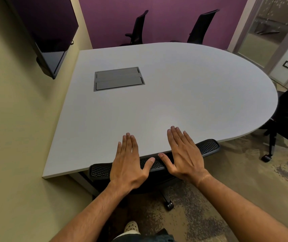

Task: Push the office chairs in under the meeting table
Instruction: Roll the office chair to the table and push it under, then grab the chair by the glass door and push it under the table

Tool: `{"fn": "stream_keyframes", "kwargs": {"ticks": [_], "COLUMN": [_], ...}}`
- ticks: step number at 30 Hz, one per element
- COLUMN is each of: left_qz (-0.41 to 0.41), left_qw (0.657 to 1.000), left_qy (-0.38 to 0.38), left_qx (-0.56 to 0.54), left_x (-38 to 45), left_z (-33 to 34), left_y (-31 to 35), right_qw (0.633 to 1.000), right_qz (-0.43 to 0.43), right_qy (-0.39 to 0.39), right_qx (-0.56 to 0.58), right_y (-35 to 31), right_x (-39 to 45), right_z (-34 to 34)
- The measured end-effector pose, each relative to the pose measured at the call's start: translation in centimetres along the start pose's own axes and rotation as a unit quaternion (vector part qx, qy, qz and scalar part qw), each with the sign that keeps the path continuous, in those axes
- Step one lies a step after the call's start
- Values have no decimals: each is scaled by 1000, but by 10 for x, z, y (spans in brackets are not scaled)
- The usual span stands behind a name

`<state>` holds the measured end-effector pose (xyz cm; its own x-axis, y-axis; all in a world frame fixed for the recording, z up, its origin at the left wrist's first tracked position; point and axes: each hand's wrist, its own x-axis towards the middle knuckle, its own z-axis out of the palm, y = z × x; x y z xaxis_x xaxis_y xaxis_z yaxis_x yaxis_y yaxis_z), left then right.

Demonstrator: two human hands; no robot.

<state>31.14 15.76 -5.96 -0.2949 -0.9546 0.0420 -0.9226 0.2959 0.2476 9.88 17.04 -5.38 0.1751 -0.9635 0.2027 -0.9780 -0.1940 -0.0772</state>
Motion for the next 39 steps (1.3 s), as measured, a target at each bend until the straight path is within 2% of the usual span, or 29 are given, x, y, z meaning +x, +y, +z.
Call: {"fn": "stream_keyframes", "kwargs": {"ticks": [11,22,28,39], "left_qz": [18,147,215,326], "left_qw": [1000,988,973,940], "left_qy": [10,53,87,103], "left_qx": [5,-11,12,-9], "left_x": [0,44,97,155], "left_z": [-1,-10,-29,-41], "left_y": [2,32,73,210], "right_qw": [1000,993,983,947], "right_qz": [6,76,137,257], "right_qy": [14,75,121,181], "right_qx": [20,44,6,-65], "right_y": [2,28,71,168], "right_x": [-2,-1,-1,-36], "right_z": [-2,-27,-57,-113]}}
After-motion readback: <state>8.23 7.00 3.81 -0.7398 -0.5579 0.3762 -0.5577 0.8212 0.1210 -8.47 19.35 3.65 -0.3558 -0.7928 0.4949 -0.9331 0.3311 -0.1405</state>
